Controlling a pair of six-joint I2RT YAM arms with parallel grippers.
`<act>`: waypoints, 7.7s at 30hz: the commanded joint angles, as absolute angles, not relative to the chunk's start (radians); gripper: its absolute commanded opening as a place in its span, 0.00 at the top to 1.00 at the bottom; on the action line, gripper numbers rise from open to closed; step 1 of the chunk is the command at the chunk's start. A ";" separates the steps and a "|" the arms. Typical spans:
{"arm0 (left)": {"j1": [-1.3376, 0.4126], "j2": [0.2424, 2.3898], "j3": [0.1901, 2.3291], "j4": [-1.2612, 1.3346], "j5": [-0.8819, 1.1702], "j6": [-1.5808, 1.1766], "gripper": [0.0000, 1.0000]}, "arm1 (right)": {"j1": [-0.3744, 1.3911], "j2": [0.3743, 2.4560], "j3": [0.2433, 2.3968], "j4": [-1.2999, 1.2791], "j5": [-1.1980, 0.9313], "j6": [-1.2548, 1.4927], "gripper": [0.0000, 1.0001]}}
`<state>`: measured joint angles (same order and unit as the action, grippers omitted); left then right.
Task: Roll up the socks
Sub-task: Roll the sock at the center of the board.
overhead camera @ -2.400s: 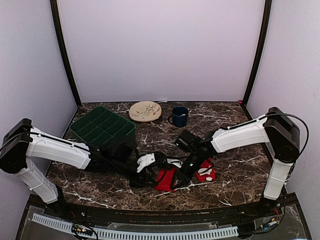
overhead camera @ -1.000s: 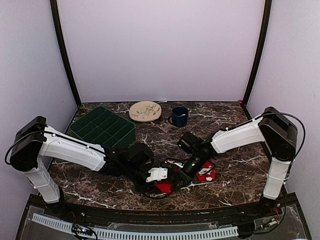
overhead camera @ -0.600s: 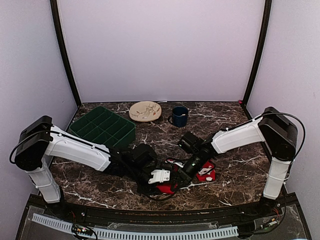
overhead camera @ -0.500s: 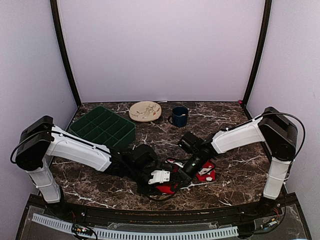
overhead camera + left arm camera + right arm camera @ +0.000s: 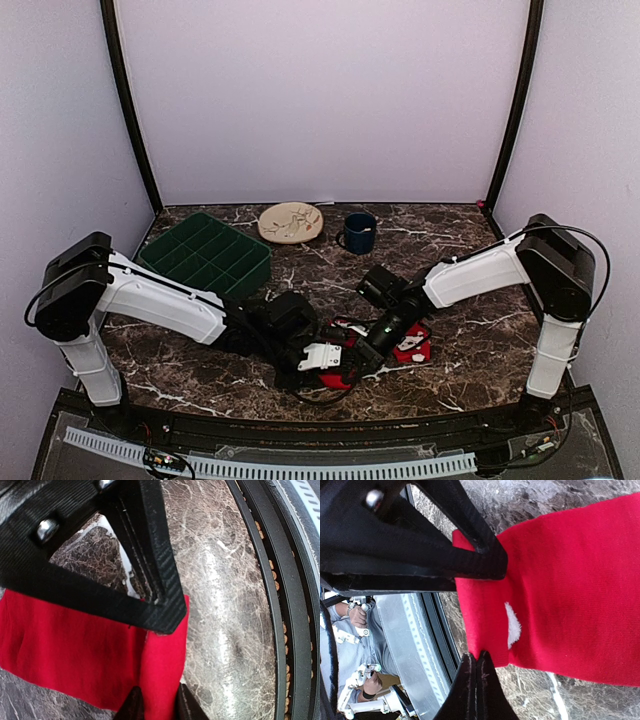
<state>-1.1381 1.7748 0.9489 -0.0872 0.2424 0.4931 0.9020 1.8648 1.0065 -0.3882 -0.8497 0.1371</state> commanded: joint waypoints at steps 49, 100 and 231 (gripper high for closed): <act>-0.971 2.014 1.268 -0.537 0.687 0.421 0.93 | 0.837 1.507 0.576 0.137 -0.464 0.464 0.65; -0.900 2.193 1.431 -0.729 0.922 0.430 0.93 | 1.299 1.567 0.739 -0.016 0.115 0.019 0.55; -1.007 1.745 1.022 -0.205 0.518 0.417 0.41 | 0.950 1.682 0.637 0.165 -0.702 0.535 1.00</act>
